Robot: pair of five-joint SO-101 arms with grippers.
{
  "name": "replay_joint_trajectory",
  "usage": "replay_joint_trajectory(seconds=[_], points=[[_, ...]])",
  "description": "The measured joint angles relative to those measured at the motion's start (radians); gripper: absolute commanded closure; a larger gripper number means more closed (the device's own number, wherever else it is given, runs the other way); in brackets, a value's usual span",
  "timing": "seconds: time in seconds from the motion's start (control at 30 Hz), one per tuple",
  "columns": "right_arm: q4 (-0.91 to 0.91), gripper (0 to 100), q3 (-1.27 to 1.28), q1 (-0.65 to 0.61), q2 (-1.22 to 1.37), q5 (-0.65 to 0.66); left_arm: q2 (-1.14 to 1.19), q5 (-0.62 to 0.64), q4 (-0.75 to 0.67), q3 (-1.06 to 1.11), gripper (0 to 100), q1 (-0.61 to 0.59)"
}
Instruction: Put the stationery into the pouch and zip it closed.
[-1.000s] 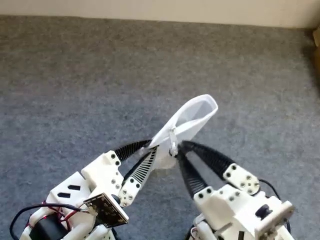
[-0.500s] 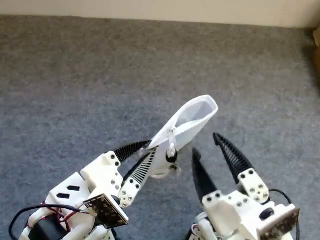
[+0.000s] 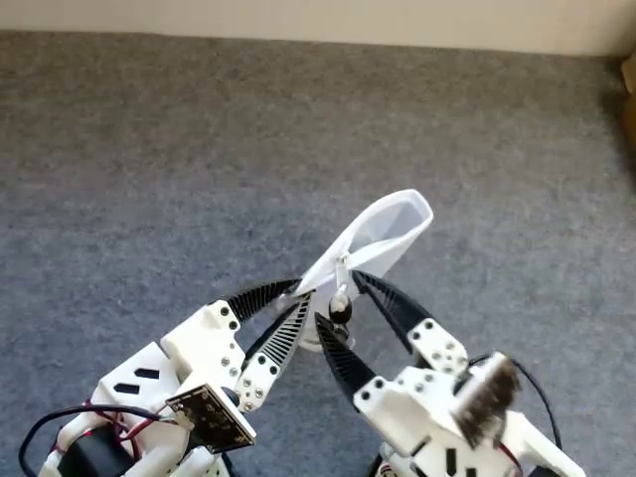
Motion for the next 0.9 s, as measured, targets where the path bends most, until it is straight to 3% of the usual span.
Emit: replay_joint_trajectory(seconds=[0.2, 0.43, 0.67, 0.9], points=[[-0.005, 82.0, 0.018, 0.002, 0.000, 0.000, 0.000, 0.000, 0.000, 0.000, 100, 0.000], [-0.005, 91.6, 0.018, 0.121, 0.000, 0.000, 0.000, 0.000, 0.000, 0.000, 100, 0.000], [-0.009, 92.2, 0.086, 0.132, 0.000, -0.002, 0.000, 0.000, 0.000, 0.000, 100, 0.000], [-0.009, 99.1, 0.110, 0.138, 0.000, 0.002, 0.000, 0.000, 0.000, 0.000, 100, 0.000]])
